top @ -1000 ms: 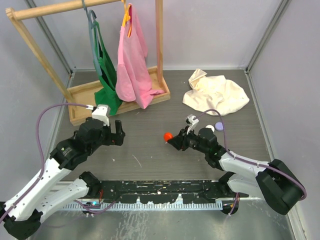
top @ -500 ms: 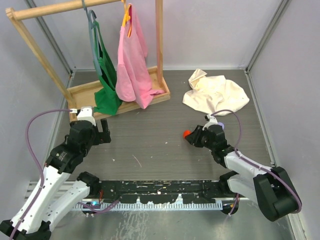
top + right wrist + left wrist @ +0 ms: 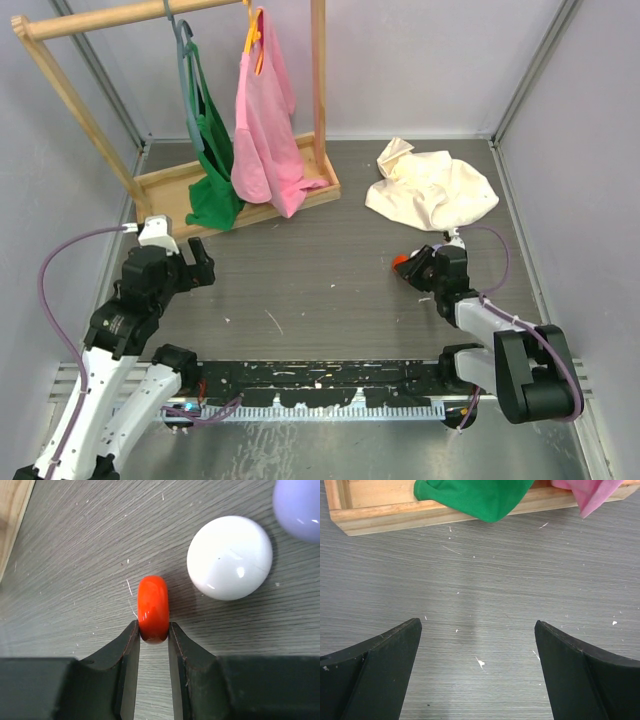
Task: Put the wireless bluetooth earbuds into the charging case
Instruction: Place the charging case at the center of the board.
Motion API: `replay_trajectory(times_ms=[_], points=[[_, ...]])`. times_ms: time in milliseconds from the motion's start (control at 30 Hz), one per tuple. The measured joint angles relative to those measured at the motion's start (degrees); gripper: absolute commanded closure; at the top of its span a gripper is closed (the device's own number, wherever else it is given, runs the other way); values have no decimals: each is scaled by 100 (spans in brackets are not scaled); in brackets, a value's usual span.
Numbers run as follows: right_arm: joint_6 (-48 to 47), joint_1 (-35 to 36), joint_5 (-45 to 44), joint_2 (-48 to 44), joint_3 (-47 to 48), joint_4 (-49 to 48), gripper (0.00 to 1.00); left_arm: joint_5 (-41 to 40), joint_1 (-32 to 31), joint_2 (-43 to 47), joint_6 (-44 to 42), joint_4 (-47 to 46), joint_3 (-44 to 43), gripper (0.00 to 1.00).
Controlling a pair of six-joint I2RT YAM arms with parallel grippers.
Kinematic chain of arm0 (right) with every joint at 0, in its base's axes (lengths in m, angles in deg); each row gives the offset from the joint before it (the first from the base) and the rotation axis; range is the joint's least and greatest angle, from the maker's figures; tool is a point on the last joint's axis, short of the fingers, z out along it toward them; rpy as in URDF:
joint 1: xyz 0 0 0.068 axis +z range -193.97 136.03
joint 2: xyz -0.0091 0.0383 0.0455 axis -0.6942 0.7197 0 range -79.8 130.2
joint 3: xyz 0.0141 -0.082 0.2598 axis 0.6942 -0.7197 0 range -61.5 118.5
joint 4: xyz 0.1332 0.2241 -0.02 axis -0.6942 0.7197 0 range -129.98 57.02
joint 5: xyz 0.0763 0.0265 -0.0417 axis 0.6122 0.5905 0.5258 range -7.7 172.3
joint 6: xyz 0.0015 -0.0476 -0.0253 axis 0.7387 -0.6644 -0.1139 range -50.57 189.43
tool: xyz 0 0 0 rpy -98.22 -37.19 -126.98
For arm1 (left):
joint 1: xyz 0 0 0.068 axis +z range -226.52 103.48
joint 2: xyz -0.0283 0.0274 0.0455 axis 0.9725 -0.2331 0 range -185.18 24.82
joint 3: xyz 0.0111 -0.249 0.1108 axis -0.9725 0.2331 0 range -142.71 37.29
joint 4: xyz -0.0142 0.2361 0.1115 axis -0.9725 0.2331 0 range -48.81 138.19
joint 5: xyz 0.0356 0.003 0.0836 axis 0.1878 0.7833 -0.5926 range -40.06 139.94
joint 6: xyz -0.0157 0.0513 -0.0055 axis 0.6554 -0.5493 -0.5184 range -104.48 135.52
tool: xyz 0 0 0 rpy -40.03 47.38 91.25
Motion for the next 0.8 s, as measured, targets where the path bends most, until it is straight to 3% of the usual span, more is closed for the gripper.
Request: replay_trajectory(times_ms=[200,567,800], points=[[129,-79,-96,-13,-20,111,40,98,35,87,0,-33,22,2],[-20,-103,-380,-1322,35,1558,18,203,42,293,42,-83,55,2],[-415,-103,-448,-2247,874,2979,0,299,44,654,236,-74,59,2]])
